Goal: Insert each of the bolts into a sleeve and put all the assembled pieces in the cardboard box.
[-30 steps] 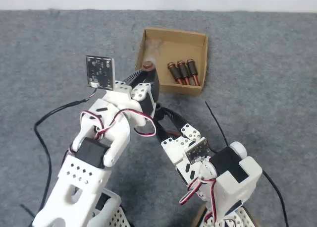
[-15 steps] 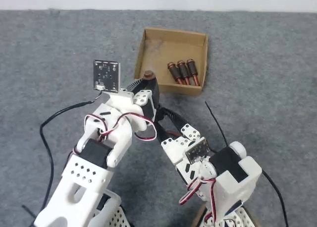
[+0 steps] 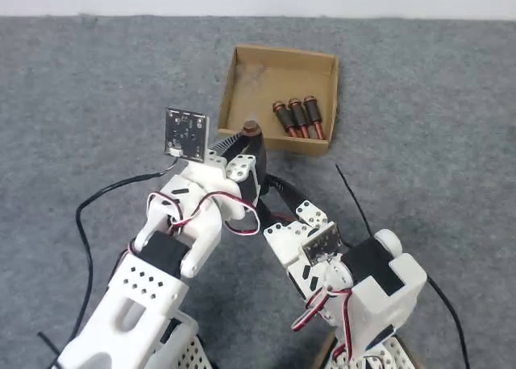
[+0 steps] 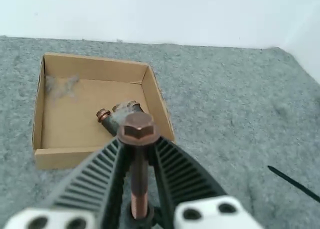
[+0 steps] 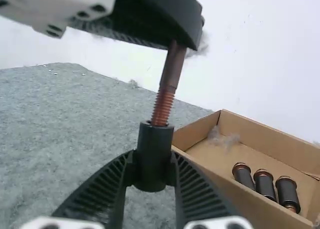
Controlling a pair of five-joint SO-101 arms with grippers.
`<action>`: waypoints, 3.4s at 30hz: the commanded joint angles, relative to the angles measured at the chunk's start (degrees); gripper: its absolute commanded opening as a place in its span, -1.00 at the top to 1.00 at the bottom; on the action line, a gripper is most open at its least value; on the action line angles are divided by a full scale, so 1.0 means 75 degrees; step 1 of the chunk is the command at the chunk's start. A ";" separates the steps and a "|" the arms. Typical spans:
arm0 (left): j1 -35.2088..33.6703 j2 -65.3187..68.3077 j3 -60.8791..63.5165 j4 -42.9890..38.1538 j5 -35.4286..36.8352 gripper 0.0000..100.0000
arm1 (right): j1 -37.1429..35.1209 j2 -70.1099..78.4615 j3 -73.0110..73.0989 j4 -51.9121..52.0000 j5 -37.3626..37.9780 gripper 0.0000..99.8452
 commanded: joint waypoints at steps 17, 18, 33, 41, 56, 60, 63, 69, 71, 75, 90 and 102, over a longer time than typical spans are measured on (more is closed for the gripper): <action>0.0176 -0.4220 0.3593 -0.0258 -0.0105 0.98 | 0.0404 -0.0029 -0.0012 -0.0088 0.0082 0.99; 0.0176 -0.4314 0.3745 -0.0258 -0.0105 0.98 | 0.0404 -0.0029 0.0000 -0.0088 0.0082 0.99; 0.0176 -0.4653 0.4155 -0.0949 -0.0094 0.98 | 0.0404 -0.0029 0.0012 -0.0111 0.0094 0.99; 0.0504 -0.4642 0.3546 -0.1008 -0.0094 0.98 | 0.0475 -0.0029 -0.0035 -0.0100 0.0082 0.99; 0.0504 -0.1559 0.2081 -0.1301 -0.0105 0.98 | 0.0545 -0.0029 0.0000 -0.0100 0.0070 0.99; 0.0586 -0.1664 0.2338 -0.1336 -0.0094 0.98 | 0.0803 -0.0041 -0.0094 -0.0100 0.0070 0.99; 0.0785 -0.1700 0.2538 -0.1336 -0.0094 0.98 | 0.0815 -0.0041 -0.0117 -0.0100 0.0070 0.99; 0.0797 -0.1664 0.2538 -0.1348 -0.0082 0.88 | 0.0791 -0.0041 -0.0094 -0.0111 0.0070 0.99; 0.0797 -0.1653 0.2573 -0.1325 -0.0059 0.77 | 0.0779 -0.0041 -0.0094 -0.0111 0.0070 0.99; 0.0809 -0.1653 0.2573 -0.1301 -0.0059 0.72 | 0.0791 -0.0041 -0.0094 -0.0111 0.0070 0.99; 0.0481 -0.1711 0.2561 -0.1289 -0.0094 0.74 | 0.0815 -0.0041 -0.0117 -0.0100 0.0070 0.99; 0.0504 -0.1711 0.2514 -0.0832 -0.0105 0.73 | 0.0815 -0.0041 -0.0117 -0.0088 0.0070 0.99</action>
